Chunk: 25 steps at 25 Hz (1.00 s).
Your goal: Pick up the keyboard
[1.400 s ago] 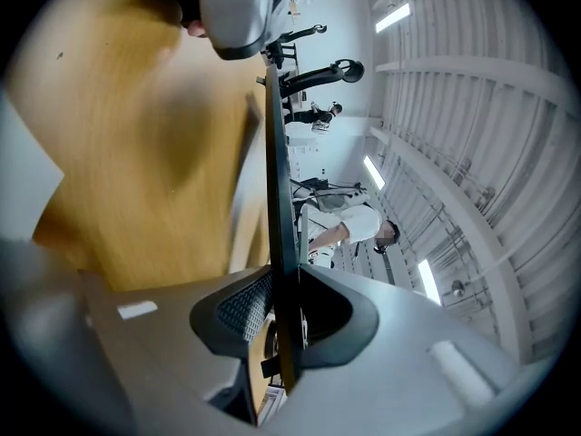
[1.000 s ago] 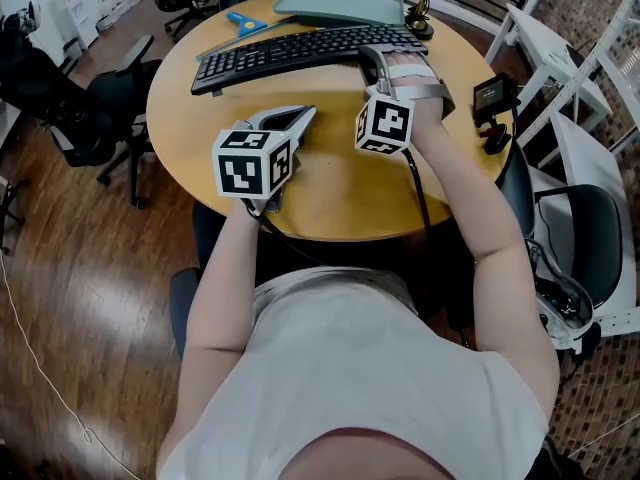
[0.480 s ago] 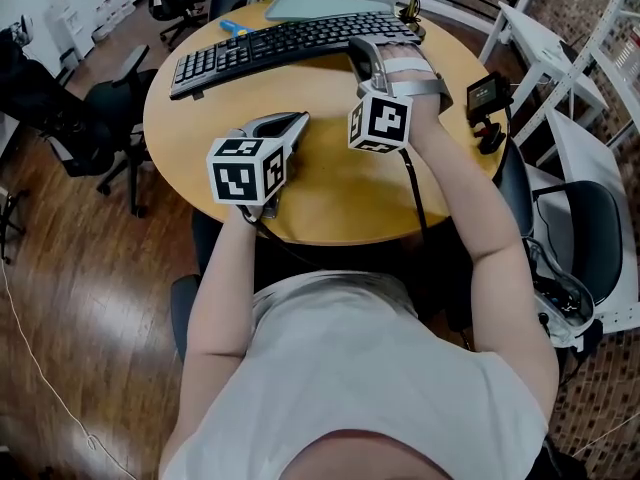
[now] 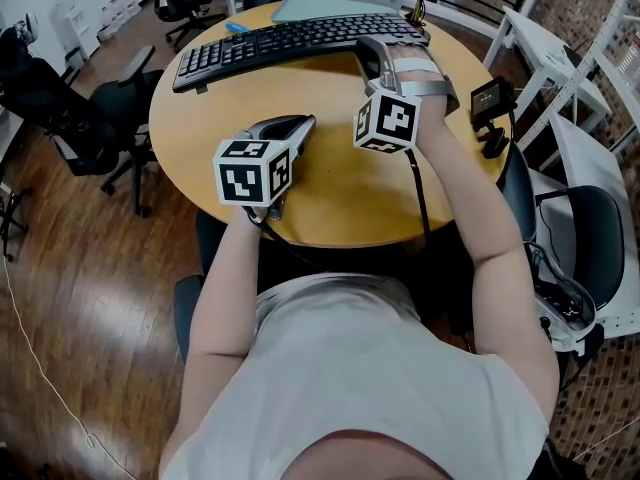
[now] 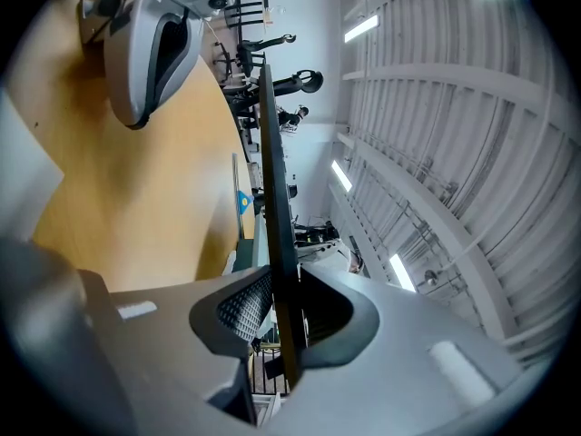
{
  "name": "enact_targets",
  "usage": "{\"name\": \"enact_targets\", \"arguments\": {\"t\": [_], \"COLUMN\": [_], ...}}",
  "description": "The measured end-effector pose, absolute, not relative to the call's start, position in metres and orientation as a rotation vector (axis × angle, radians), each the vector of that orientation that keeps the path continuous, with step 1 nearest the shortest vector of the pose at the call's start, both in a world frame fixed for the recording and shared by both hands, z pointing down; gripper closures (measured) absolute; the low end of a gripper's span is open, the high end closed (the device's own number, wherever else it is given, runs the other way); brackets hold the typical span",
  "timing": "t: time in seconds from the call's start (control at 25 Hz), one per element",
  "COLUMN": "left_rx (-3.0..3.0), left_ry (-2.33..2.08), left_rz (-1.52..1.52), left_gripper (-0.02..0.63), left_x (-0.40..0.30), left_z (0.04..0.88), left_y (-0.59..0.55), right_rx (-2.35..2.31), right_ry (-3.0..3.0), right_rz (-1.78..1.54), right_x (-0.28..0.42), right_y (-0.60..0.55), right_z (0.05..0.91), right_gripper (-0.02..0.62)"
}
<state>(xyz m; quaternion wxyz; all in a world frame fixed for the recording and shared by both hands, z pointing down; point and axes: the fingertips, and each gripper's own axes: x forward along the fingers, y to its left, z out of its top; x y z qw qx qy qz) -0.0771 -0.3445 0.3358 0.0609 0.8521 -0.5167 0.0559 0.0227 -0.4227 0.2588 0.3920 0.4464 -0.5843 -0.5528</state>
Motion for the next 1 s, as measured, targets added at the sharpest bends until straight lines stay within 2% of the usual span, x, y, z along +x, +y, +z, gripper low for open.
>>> {"name": "enact_targets", "arguments": {"t": [0.8,0.92,1.0], "left_rx": [2.579,2.579,2.578], "left_ry": [-1.565,-1.564,-1.564], "left_rz": [0.168,0.165,0.166], "left_gripper": [0.604,0.565,0.564], "left_x": [-0.0757,-0.0756,-0.0759], "left_z": [0.3374,0.3375,0.3374], "left_y": [-0.3449,-0.3446,-0.3445], "right_rx": [1.168,1.171,1.171], "right_ry": [-1.449,-1.448,-1.449], "right_rz": [-1.400,-1.400,-1.398], "right_x": [0.0326,0.0329,0.0328], "right_y": [-0.4296,-0.4291,-0.4289], "right_z": [0.2566,0.2558,0.2560], "right_gripper": [0.505,0.505,0.505]}}
